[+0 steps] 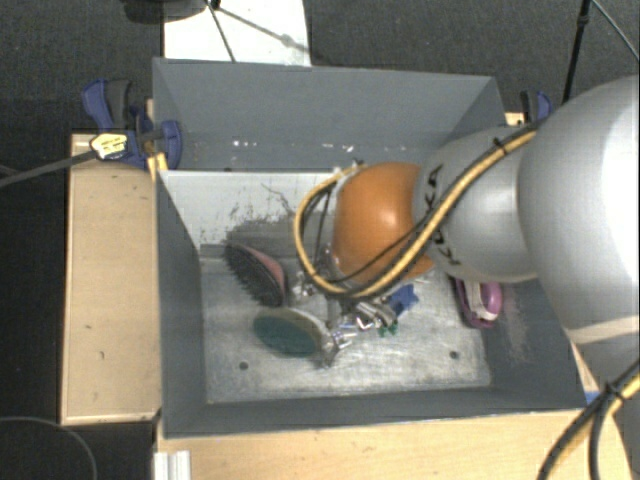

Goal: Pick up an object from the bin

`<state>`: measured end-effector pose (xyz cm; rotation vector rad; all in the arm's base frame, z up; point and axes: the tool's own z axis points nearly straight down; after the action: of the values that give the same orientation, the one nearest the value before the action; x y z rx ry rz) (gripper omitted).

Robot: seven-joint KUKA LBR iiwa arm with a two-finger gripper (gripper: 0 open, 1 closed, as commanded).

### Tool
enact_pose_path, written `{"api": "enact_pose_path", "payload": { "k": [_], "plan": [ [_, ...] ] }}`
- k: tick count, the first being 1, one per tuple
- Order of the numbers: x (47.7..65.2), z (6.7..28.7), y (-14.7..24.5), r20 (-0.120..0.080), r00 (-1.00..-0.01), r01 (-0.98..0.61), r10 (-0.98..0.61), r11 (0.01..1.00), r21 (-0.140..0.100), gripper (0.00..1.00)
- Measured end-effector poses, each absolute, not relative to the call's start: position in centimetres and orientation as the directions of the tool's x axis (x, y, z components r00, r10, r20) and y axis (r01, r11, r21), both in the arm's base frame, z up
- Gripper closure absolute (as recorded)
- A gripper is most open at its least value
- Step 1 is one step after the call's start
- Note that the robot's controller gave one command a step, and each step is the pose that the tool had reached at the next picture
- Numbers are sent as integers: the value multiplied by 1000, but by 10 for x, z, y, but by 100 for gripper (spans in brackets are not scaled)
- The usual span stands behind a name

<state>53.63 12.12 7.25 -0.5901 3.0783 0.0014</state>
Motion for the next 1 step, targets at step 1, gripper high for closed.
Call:
{"api": "enact_pose_path", "payload": {
  "k": [1],
  "plan": [
    [539,75,121,-16,-930,-367,-367,930,-1,100]
  ]
}}
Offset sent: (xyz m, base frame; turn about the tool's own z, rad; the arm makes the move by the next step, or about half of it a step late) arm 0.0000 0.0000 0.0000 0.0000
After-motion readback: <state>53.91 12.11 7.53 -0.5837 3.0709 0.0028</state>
